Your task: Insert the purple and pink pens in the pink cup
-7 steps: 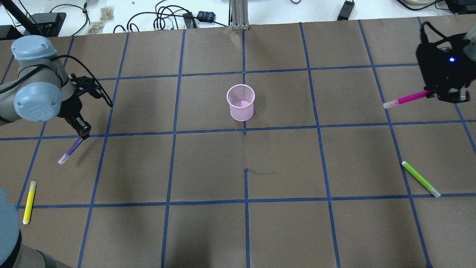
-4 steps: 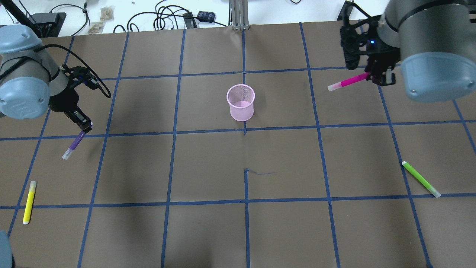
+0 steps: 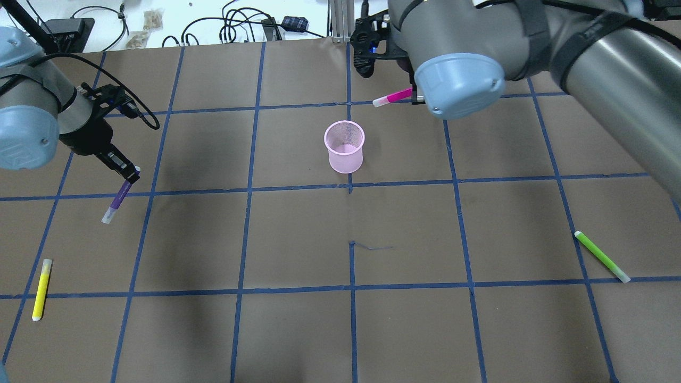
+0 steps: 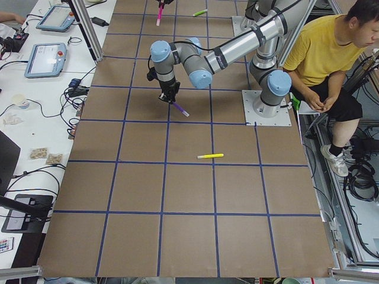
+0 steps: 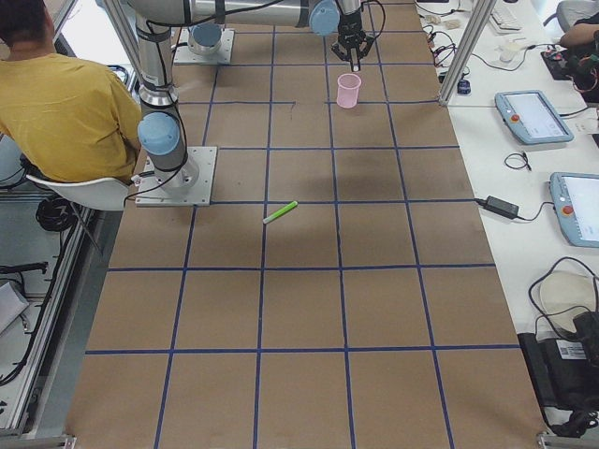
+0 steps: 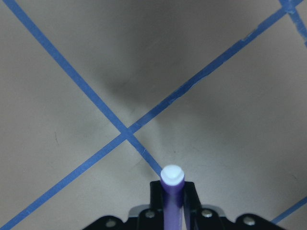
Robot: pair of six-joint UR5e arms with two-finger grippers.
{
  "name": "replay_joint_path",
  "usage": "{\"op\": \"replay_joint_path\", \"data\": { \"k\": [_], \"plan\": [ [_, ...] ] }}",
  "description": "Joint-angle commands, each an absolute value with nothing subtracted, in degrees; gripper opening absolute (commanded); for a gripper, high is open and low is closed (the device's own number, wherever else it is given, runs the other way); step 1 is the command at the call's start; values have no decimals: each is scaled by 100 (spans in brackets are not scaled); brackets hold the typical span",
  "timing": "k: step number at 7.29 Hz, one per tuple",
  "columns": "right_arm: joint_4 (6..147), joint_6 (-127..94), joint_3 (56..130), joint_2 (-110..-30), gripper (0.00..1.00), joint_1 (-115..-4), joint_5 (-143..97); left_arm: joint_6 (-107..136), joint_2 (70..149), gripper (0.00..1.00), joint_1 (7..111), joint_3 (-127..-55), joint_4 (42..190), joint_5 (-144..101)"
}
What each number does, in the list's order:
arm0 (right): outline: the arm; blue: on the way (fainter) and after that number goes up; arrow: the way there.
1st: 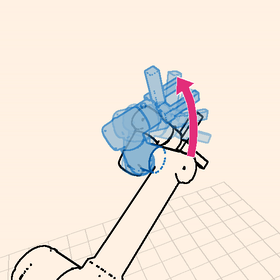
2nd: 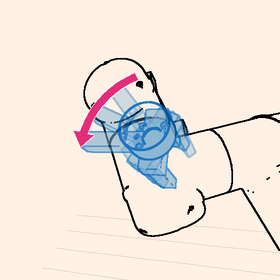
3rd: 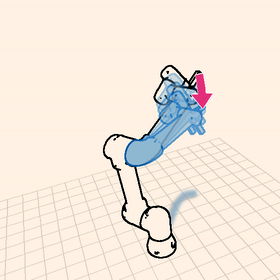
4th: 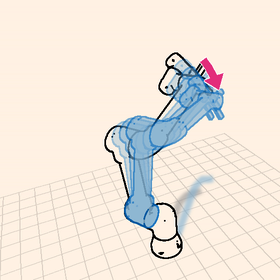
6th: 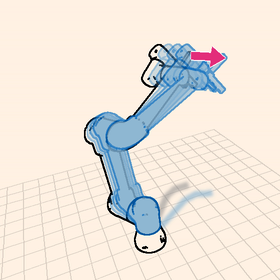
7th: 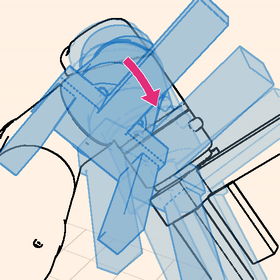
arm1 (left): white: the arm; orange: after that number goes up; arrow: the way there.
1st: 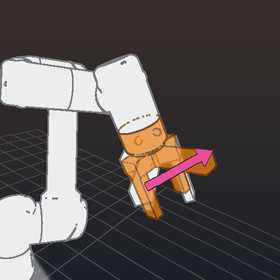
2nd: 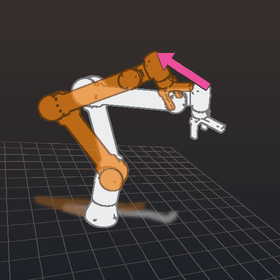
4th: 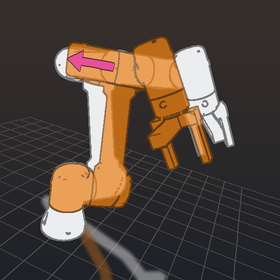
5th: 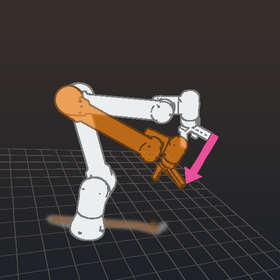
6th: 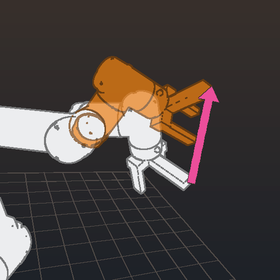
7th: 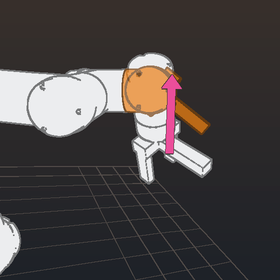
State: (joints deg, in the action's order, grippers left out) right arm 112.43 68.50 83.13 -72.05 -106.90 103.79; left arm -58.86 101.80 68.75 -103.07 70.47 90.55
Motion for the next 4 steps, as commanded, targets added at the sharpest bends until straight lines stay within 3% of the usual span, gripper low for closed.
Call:
{"op": "replay_joint_path", "data": {
  "k": [1,4],
  "plan": [
    [10821,6249,7780,-6533,5,-11143,10598,-5889,10125,0,6864,-10310,7110,8720],
    [10318,6232,7595,-6040,6,-11311,10828,-5985,10107,0,6855,-10327,7119,8622]
  ]
}}
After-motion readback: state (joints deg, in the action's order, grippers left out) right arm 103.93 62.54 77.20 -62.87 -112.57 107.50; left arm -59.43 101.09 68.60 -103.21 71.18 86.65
